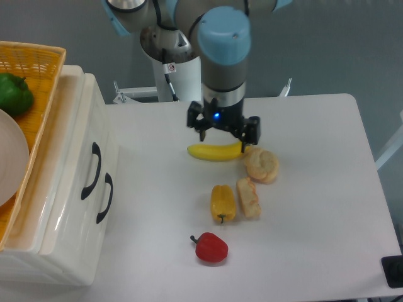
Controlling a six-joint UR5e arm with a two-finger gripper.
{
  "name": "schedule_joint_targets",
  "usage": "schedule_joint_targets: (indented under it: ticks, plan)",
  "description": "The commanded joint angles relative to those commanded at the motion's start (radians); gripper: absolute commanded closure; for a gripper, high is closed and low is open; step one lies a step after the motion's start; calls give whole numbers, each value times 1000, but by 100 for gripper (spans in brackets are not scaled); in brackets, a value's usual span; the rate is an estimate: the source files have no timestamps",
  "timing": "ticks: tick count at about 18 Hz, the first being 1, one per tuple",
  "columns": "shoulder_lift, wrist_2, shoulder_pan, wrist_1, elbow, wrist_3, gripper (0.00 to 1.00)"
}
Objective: Slide open the top white drawer
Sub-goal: 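Move the gripper over the table toward the upper drawer's black handle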
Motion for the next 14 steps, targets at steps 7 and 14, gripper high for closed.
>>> schedule_joint_targets:
  ticks: [7,14]
  plan:
    - [-29,-106,-66,8,25,-148,0]
    - [-72,-205,-112,8,52,-261,0]
